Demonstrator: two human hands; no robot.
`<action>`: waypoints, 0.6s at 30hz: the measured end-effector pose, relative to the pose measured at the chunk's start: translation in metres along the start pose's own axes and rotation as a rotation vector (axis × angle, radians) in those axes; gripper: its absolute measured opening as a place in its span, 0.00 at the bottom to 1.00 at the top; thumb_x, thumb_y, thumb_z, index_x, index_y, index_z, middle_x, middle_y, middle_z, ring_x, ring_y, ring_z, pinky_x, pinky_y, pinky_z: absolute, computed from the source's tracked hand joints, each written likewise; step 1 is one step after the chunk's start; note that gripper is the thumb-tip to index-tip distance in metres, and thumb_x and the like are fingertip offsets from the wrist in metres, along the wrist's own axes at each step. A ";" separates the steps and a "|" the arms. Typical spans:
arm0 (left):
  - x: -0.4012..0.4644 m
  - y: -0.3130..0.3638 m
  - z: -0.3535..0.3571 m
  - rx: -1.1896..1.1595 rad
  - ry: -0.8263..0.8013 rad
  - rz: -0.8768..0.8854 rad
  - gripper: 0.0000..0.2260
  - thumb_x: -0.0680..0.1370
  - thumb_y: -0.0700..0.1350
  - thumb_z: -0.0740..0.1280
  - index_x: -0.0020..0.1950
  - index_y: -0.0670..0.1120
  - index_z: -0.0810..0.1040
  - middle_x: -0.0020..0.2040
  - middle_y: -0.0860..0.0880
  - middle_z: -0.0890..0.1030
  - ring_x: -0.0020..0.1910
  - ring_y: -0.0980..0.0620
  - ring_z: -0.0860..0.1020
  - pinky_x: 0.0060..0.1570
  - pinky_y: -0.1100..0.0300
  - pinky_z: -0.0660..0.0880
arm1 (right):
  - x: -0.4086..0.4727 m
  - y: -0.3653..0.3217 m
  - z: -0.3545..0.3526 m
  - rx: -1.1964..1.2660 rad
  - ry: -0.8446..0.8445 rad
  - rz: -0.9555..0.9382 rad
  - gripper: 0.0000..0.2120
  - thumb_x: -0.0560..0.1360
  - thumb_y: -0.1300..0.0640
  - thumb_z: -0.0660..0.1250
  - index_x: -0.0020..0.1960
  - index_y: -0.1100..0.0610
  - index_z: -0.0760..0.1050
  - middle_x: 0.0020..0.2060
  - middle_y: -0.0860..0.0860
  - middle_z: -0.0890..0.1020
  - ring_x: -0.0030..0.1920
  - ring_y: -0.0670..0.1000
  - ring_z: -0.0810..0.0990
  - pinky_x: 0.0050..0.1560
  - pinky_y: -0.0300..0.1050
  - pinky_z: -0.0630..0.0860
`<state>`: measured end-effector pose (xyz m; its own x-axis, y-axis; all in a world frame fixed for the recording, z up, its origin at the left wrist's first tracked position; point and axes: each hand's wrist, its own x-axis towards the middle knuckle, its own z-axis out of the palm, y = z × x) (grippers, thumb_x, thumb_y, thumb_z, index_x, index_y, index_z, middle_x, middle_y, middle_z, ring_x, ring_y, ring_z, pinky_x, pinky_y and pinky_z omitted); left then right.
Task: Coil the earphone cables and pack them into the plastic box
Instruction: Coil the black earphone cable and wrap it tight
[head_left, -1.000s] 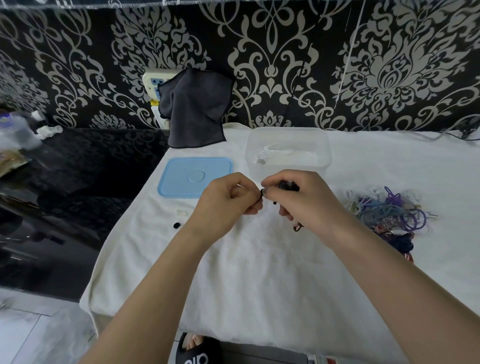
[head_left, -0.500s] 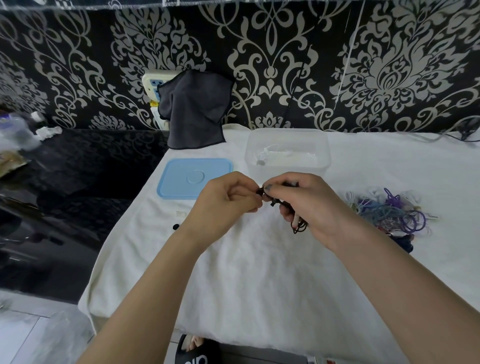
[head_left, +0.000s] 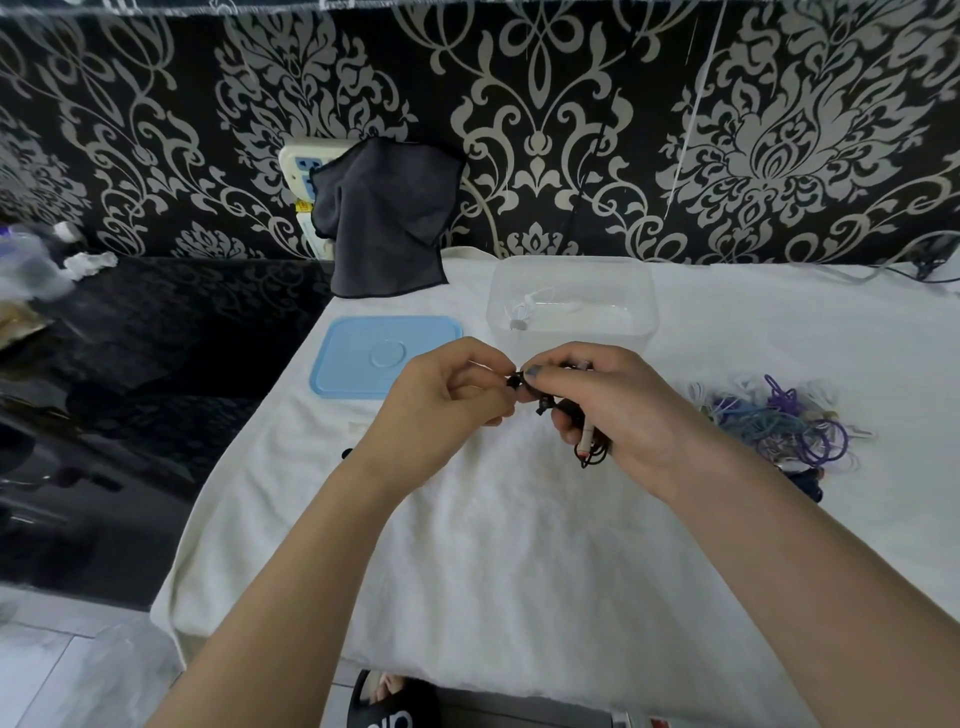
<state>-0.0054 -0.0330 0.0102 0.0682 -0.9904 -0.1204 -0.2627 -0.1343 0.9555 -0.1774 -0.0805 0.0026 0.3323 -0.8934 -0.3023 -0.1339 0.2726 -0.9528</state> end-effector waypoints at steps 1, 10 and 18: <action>0.000 0.000 0.000 -0.006 -0.004 0.003 0.07 0.76 0.31 0.69 0.52 0.40 0.81 0.44 0.44 0.87 0.47 0.45 0.85 0.49 0.61 0.82 | 0.000 0.000 0.000 0.007 -0.001 0.001 0.06 0.78 0.59 0.69 0.48 0.58 0.84 0.44 0.57 0.86 0.30 0.48 0.76 0.29 0.40 0.71; 0.001 -0.001 -0.002 -0.018 0.040 0.013 0.06 0.76 0.32 0.70 0.51 0.39 0.82 0.44 0.42 0.87 0.43 0.50 0.85 0.51 0.60 0.83 | 0.002 -0.001 -0.003 0.091 0.002 0.014 0.04 0.77 0.60 0.69 0.49 0.58 0.83 0.42 0.55 0.87 0.31 0.49 0.75 0.30 0.41 0.70; 0.000 -0.001 -0.002 0.011 0.042 0.031 0.07 0.76 0.31 0.70 0.52 0.39 0.82 0.44 0.43 0.87 0.46 0.45 0.85 0.52 0.59 0.83 | -0.003 -0.002 0.001 -0.061 0.007 -0.077 0.05 0.77 0.60 0.69 0.46 0.55 0.83 0.39 0.52 0.86 0.29 0.48 0.73 0.30 0.42 0.70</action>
<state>-0.0027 -0.0330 0.0096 0.1003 -0.9918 -0.0791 -0.2758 -0.1041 0.9556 -0.1774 -0.0785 0.0058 0.3370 -0.9135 -0.2280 -0.1654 0.1810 -0.9695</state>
